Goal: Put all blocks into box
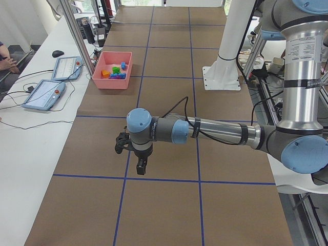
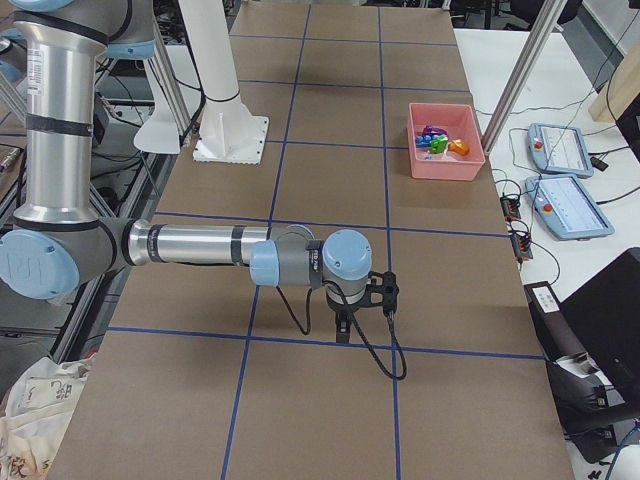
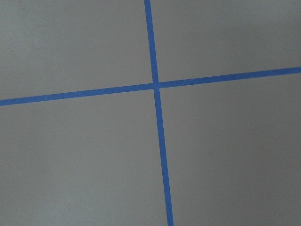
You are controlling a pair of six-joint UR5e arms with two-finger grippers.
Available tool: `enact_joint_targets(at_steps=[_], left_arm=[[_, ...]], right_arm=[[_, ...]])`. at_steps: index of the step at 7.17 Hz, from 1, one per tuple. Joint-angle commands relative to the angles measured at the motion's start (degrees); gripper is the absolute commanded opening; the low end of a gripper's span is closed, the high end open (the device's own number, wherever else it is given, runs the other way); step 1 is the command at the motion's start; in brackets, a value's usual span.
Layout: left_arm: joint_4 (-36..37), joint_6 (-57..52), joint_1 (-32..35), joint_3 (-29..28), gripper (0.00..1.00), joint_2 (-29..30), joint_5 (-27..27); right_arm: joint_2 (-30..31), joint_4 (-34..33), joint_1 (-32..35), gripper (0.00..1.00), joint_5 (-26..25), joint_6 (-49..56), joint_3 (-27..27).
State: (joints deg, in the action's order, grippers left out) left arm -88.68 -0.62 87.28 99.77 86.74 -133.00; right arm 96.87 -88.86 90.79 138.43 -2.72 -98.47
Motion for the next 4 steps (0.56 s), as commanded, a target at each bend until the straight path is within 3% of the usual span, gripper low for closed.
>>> enact_joint_targets(at_steps=[1,4], left_arm=[[0.0,0.0,0.0,-0.01,1.0,0.09,-0.07],[0.0,0.0,0.0,-0.01,1.0,0.09,-0.07]], right_arm=[[-0.1,0.0,0.0,1.0,0.0,-0.09,-0.06],[-0.36,0.0,0.0,1.0,0.0,-0.18,-0.32]])
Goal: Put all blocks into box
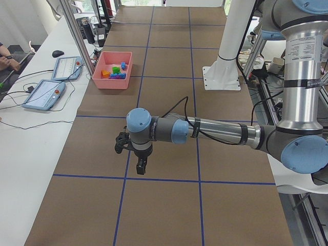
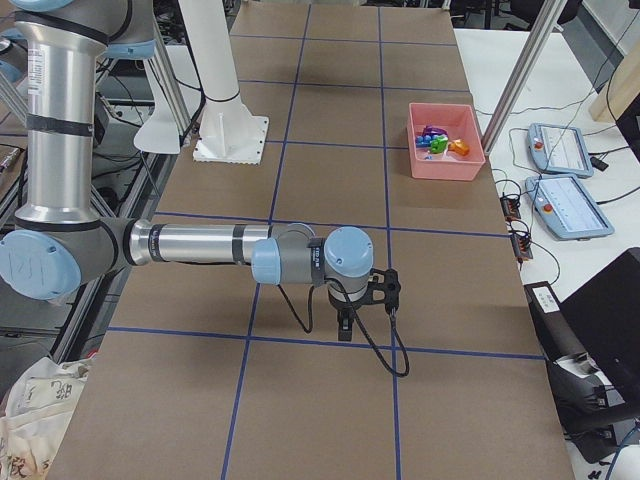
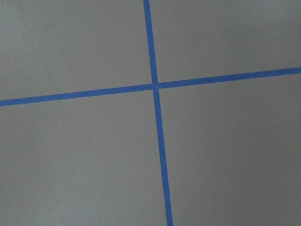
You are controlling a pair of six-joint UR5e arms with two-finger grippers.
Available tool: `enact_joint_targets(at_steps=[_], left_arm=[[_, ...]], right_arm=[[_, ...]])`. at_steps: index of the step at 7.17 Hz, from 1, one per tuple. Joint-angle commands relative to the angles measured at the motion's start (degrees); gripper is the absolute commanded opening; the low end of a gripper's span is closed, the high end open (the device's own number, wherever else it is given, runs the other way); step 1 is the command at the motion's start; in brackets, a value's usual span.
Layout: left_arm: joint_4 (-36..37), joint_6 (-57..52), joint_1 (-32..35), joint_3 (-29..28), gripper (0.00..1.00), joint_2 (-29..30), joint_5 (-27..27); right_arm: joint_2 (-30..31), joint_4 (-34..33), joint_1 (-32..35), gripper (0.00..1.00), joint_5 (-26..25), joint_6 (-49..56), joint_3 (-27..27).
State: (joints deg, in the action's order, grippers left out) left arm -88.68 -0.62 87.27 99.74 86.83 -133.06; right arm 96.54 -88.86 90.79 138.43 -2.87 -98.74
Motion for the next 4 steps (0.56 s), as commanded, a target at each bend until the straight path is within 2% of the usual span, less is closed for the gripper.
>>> enact_joint_targets(at_steps=[1,4], left_arm=[[0.0,0.0,0.0,0.02,1.0,0.01,0.0],[0.0,0.26,0.0,0.11,1.0,0.09,-0.09]], right_arm=[[-0.03,0.0,0.0,1.0,0.0,-0.12,-0.14],[-0.3,0.09,0.0,1.0,0.0,-0.21,-0.22]])
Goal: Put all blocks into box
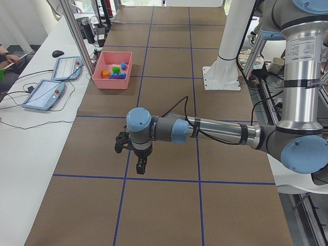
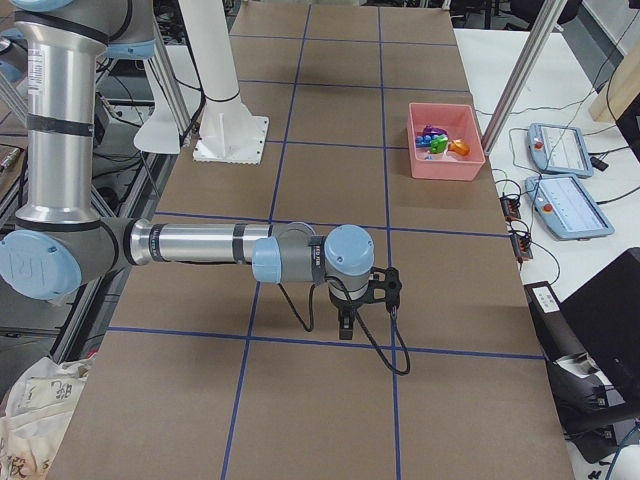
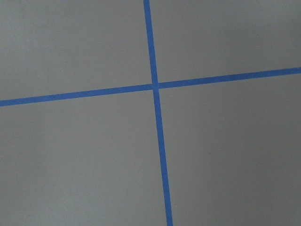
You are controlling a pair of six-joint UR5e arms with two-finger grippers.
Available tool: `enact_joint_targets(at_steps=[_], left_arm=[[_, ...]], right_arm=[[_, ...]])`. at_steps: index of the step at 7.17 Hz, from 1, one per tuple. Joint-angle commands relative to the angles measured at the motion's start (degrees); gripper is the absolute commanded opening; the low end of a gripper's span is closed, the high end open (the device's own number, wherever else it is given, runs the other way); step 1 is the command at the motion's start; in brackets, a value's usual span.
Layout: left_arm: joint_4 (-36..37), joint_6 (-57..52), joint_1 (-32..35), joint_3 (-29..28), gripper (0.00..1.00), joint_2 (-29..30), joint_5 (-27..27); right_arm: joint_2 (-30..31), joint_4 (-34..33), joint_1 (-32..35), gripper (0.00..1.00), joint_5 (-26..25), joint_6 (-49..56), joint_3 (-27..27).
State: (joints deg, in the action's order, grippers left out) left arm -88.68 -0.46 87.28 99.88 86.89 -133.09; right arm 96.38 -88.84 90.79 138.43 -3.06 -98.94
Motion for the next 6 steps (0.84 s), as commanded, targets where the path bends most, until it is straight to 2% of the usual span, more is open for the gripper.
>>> enact_joint_targets(at_steps=[1,6], left_arm=[[0.0,0.11,0.0,0.14,1.0,0.03,-0.07],[0.0,-0.33,0.0,0.67,1.0,0.03,-0.16]], right_arm=[[-0.23,-0.02,0.0,1.0,0.0,-0.02,0.06],[-0.32,0.07,0.0,1.0,0.0,-0.02,0.06]])
